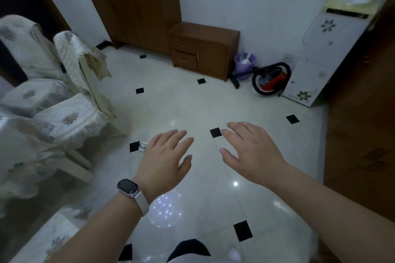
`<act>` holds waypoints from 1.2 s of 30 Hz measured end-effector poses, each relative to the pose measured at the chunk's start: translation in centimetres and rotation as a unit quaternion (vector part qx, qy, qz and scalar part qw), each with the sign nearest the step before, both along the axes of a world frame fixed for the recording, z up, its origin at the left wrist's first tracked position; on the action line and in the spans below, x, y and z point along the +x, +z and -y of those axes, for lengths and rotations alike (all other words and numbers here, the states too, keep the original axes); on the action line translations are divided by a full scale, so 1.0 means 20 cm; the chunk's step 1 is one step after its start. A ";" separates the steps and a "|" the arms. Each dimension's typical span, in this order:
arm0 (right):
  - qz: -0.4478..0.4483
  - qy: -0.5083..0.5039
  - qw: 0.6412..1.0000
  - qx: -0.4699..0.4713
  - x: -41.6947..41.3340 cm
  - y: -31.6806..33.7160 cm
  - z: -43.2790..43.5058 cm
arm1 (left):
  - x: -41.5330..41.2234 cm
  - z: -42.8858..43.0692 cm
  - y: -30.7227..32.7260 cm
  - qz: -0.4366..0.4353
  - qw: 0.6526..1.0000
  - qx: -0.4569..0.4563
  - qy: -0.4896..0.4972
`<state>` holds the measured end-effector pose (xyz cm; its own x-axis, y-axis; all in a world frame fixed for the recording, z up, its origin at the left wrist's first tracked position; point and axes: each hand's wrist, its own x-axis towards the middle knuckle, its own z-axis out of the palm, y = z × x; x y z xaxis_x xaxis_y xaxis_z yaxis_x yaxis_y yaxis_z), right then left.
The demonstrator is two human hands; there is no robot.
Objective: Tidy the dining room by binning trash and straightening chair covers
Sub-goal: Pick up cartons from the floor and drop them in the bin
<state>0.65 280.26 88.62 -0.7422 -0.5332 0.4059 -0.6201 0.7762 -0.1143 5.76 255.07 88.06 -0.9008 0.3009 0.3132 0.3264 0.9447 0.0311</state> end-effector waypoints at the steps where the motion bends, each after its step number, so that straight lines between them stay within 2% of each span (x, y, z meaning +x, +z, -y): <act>1: -0.004 0.006 1.000 -0.002 -0.06 0.00 0.00 | -0.06 0.01 0.00 0.006 1.000 -0.003 0.007; 7: 0.006 0.030 0.999 0.011 -0.45 -0.07 0.11 | -0.41 0.08 -0.08 0.019 1.000 -0.003 0.016; 14: 0.002 0.034 0.996 0.078 -1.05 -0.05 0.26 | -1.06 0.22 -0.18 0.003 0.999 0.044 0.021; 23: -0.044 0.063 0.991 0.105 -1.72 0.01 0.55 | -1.73 0.48 -0.12 -0.012 0.998 0.053 0.040; 27: -0.032 0.085 0.991 0.094 -1.94 0.00 0.66 | -1.84 0.57 -0.12 -0.019 0.995 0.065 0.074; 36: -0.003 0.232 0.971 0.064 -2.60 -0.16 0.90 | -2.11 0.67 -0.14 -0.006 0.976 0.014 0.216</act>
<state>-51.35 262.36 85.47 -0.4072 -0.8563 0.3176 -0.9069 0.4202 -0.0300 -36.39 241.65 85.32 -0.9378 -0.1161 0.3271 -0.1025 0.9930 0.0585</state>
